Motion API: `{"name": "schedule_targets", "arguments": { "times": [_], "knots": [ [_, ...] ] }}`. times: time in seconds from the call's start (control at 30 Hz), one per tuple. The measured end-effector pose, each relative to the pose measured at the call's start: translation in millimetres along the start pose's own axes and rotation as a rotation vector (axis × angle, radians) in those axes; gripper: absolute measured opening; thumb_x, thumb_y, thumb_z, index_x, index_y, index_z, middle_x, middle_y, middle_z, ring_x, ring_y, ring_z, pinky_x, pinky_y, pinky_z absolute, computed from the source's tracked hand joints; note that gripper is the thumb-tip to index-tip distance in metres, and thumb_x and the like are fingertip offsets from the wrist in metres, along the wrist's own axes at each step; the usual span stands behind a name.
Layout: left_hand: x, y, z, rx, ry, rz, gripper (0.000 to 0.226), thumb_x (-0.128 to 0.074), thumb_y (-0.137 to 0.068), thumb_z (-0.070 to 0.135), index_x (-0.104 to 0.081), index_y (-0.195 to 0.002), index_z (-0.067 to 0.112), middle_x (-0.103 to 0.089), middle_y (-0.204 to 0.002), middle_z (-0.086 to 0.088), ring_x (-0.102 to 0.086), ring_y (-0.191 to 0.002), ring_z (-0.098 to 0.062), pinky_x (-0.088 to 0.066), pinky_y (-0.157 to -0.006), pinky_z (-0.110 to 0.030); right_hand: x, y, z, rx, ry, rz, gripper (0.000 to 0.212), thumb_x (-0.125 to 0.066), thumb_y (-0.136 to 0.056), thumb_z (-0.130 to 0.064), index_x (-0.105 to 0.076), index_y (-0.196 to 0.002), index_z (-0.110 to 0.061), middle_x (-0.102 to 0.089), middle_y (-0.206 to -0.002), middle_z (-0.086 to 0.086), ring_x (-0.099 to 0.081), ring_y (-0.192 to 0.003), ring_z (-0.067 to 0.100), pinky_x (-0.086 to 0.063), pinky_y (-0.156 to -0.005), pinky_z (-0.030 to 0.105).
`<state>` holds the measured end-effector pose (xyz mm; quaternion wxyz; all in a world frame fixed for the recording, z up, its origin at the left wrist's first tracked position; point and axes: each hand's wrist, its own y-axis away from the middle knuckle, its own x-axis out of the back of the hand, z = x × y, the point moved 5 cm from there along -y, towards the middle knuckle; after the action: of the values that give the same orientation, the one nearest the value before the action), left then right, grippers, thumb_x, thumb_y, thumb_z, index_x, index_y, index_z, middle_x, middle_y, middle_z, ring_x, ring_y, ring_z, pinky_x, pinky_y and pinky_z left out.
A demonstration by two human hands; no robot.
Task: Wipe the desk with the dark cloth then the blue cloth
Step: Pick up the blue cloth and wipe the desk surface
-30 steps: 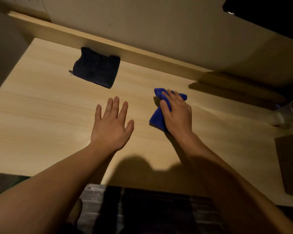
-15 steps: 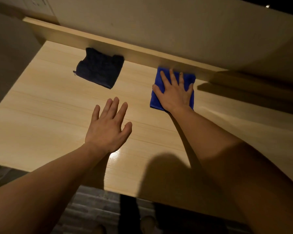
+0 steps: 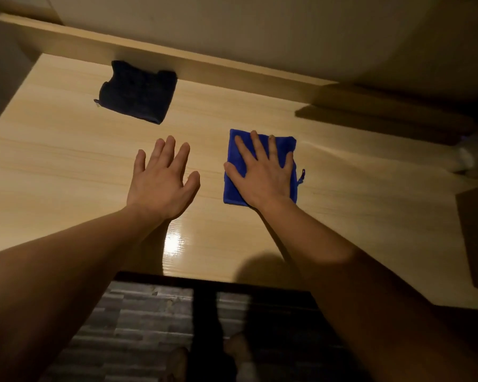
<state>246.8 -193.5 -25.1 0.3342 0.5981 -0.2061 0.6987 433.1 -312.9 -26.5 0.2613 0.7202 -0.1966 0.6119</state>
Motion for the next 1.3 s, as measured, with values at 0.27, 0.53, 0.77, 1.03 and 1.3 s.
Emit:
{"name": "schedule_targets", "arguments": {
  "times": [0.27, 0.53, 0.77, 1.03, 1.3],
  "knots": [
    [1, 2, -1, -0.029, -0.007, 0.037, 0.075, -0.016, -0.107, 0.064, -0.012, -0.171, 0.026, -0.005, -0.179, -0.009, 0.001, -0.165, -0.028, -0.002, -0.13, -0.059, -12, 75, -9, 0.002, -0.008, 0.014, 0.073, -0.014, -0.098, -0.075, -0.002, -0.163, -0.045, 0.001, -0.174, -0.007, 0.005, -0.16, 0.03, -0.003, -0.124, 0.063],
    [13, 9, 0, -0.067, 0.132, 0.123, 0.075, -0.029, -0.104, 0.06, -0.027, -0.168, 0.02, -0.018, -0.177, -0.01, -0.011, -0.164, -0.028, -0.006, -0.131, -0.059, -20, 140, -16, 0.028, -0.04, 0.03, 0.067, -0.015, -0.104, -0.066, -0.004, -0.164, -0.04, 0.0, -0.174, -0.005, 0.005, -0.16, 0.025, -0.004, -0.128, 0.054],
    [19, 5, 64, -0.171, 0.234, 0.127, 0.074, -0.038, -0.104, 0.055, -0.028, -0.167, 0.018, -0.018, -0.177, -0.011, -0.011, -0.164, -0.025, -0.008, -0.132, -0.054, -30, 190, -21, 0.047, -0.126, -0.014, 0.058, -0.022, -0.11, -0.052, -0.016, -0.164, -0.033, -0.008, -0.173, -0.009, 0.002, -0.16, 0.016, -0.003, -0.128, 0.044],
    [-13, -12, 123, -0.199, 0.213, 0.019, 0.078, -0.031, -0.105, 0.06, -0.018, -0.17, 0.019, -0.006, -0.179, -0.012, 0.0, -0.165, -0.028, -0.003, -0.132, -0.053, 3, 225, 15, -0.076, -0.466, 0.03, 0.062, -0.023, -0.101, -0.057, -0.049, -0.152, -0.033, -0.034, -0.16, -0.021, -0.016, -0.149, -0.005, -0.019, -0.121, 0.031],
    [-26, -14, 128, -0.17, 0.059, -0.004, 0.085, -0.012, -0.103, 0.072, -0.006, -0.171, 0.021, 0.002, -0.179, -0.009, 0.008, -0.165, -0.027, 0.002, -0.131, -0.054, 58, 83, 81, -0.058, -0.283, 0.175, 0.049, -0.033, -0.111, -0.045, -0.041, -0.156, -0.029, -0.037, -0.165, -0.006, -0.024, -0.155, 0.014, -0.018, -0.124, 0.044]
  ]
}}
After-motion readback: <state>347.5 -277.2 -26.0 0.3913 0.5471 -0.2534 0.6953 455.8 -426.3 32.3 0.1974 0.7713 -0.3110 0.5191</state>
